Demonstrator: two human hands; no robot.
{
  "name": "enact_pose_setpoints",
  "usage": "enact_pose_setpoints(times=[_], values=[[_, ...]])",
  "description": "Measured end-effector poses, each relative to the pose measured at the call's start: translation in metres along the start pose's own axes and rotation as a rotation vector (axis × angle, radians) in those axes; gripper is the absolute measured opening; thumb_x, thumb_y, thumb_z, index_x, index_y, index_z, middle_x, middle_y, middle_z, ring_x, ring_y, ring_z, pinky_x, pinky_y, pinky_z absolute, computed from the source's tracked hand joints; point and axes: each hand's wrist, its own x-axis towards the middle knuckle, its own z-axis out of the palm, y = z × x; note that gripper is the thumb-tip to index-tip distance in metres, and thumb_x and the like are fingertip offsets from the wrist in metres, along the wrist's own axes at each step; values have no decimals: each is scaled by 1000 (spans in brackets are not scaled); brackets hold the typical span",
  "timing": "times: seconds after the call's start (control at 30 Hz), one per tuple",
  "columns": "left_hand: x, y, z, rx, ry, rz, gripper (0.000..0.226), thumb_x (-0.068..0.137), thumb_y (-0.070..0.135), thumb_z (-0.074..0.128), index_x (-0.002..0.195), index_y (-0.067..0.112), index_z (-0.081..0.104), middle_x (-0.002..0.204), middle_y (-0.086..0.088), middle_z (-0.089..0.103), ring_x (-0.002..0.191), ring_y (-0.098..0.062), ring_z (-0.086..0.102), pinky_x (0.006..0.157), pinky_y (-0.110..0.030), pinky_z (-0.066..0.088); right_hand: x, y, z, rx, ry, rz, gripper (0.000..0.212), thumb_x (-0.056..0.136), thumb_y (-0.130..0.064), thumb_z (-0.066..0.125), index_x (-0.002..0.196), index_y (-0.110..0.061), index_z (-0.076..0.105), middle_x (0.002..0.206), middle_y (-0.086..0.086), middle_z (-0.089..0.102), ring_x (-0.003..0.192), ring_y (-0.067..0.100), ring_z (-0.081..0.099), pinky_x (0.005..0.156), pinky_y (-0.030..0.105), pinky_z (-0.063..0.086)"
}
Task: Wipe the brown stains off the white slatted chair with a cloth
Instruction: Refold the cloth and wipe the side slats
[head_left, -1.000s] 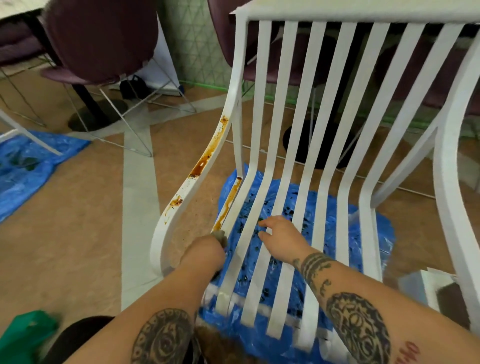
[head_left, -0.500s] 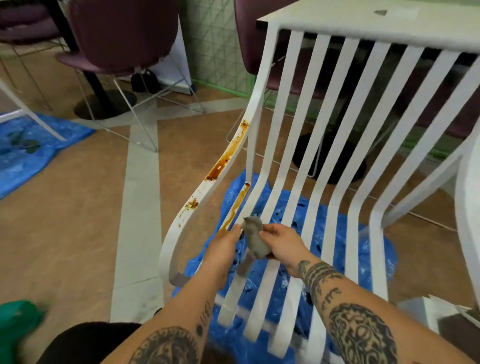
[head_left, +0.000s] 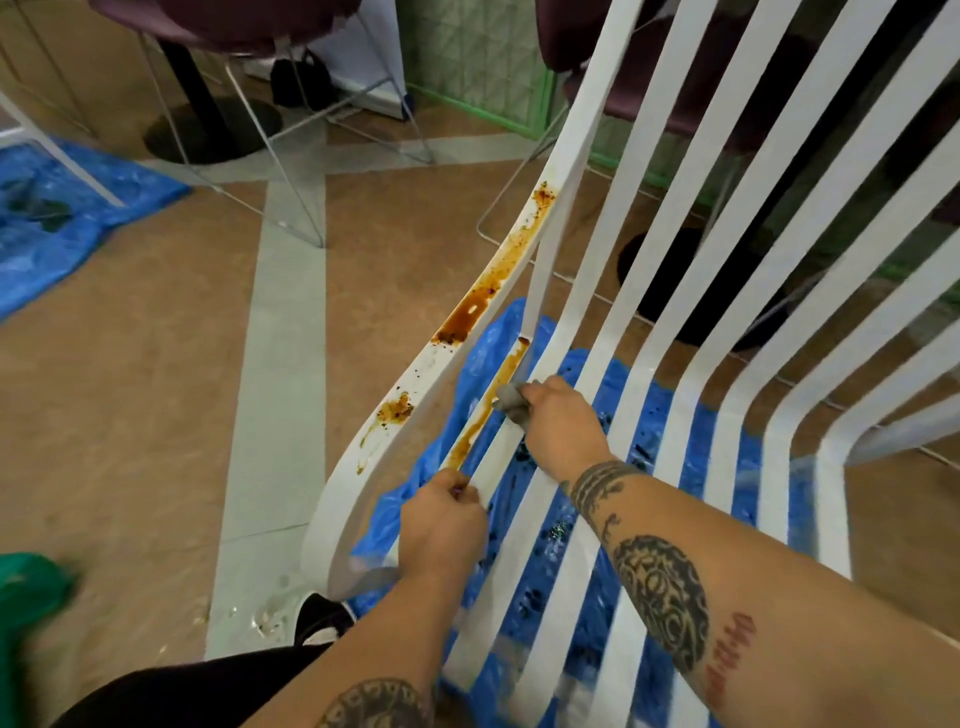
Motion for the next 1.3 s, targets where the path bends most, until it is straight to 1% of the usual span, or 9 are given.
enact_pose_setpoints(times=[0.13,0.23,0.37,0.53,0.7,0.83,1.07,1.2,1.3], values=[[-2,5,-7,-127,-40,-85,14,93,23,55,94,31,67,84,-7,70,75,-28,69,64,-42,62,-26,-9,6,55,-46,-105,42,90,0,52,127,-15,63,117,9,54,103,30,56,91,42,51],[-2,6,-10,-187,-90,-118,16,90,21,56,88,28,71,84,-7,71,79,-29,70,68,-49,62,-55,-18,14,108,-99,-154,39,91,-4,50,124,-18,65,115,7,56,102,27,54,89,39,50],[21,-6,-7,-632,-7,-341,20,88,9,57,93,22,72,112,-14,71,99,-33,68,89,-50,59,-79,-26,18,125,-141,-188,41,93,-9,60,127,-30,67,102,-2,54,96,22,53,88,35,50],[-20,21,-26,-768,24,-335,23,91,38,54,100,25,71,101,5,72,96,-19,66,96,-53,53,-103,-37,3,45,-359,-252,24,91,-20,63,111,-28,74,89,4,63,80,26,62,70,40,56],[-29,33,-24,-625,243,-220,36,91,40,42,92,12,65,84,-2,61,81,-24,58,69,-42,43,-89,-20,-9,278,-60,-80,38,102,-12,45,130,-26,66,103,3,52,94,19,53,76,18,42],[-29,41,-19,-575,308,-77,40,102,42,33,91,15,60,80,1,57,76,-14,54,64,-35,38,-79,-25,17,195,-108,-215,38,100,-17,48,134,-27,62,104,5,50,94,28,55,87,41,51],[-1,31,6,-258,70,18,31,100,48,32,108,31,57,91,5,60,87,-18,58,75,-39,46,-7,8,13,131,-64,-126,39,94,-9,54,122,-33,70,100,3,48,88,24,57,83,37,53],[14,23,15,15,-85,4,20,90,40,39,99,35,56,74,2,61,68,-22,61,66,-38,50,50,38,5,79,-3,-19,34,97,-9,54,124,-24,69,112,9,56,94,27,63,87,37,55],[13,23,14,33,-89,27,17,95,37,40,98,36,56,72,2,64,65,-21,64,64,-39,54,85,49,-7,5,16,32,34,100,-8,50,126,-21,67,115,10,64,86,22,64,79,33,56]])
